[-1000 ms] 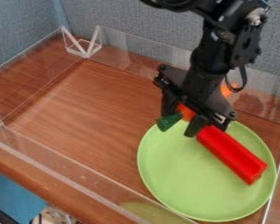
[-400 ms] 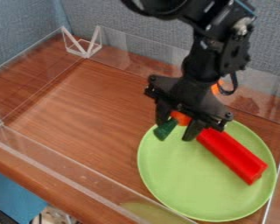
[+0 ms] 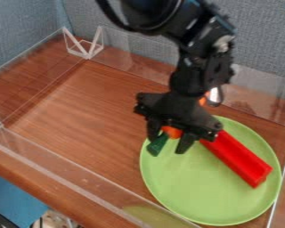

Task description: Move the carrot from the green plate to the table

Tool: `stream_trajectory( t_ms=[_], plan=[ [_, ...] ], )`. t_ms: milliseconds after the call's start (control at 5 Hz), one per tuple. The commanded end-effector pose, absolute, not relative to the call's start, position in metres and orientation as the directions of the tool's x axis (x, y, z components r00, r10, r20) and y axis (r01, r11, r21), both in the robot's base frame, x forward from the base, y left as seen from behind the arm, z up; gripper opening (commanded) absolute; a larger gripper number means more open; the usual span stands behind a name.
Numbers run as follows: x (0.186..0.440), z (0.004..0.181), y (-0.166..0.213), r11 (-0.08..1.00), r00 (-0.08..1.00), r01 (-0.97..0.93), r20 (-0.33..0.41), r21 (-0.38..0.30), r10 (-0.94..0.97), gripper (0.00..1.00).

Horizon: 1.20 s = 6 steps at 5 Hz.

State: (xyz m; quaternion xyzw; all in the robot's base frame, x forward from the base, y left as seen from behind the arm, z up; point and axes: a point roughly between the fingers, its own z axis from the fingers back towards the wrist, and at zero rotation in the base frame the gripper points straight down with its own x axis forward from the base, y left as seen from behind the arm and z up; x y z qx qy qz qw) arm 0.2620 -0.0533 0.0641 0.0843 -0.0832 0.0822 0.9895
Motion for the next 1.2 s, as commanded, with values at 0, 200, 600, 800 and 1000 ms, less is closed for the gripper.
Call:
stream_trajectory(
  t_ms=[0, 200, 600, 800, 1000],
  plan=[
    [0.263, 0.072, -0.043, 0.964, 0.949, -0.248, 0.225, 0.099, 0.221, 0.0],
    [0.26, 0.066, -0.051, 0.96, 0.945, -0.268, 0.218, 0.081, 0.245, 0.0],
    [0.27, 0.066, -0.057, 0.934, 0.917, -0.354, 0.212, 0.041, 0.338, 0.0],
    [0.282, 0.067, -0.054, 0.909, 0.891, -0.417, 0.21, 0.022, 0.403, 0.0],
    [0.279, 0.066, -0.051, 0.896, 0.878, -0.444, 0.204, 0.01, 0.433, 0.0]
  ],
)
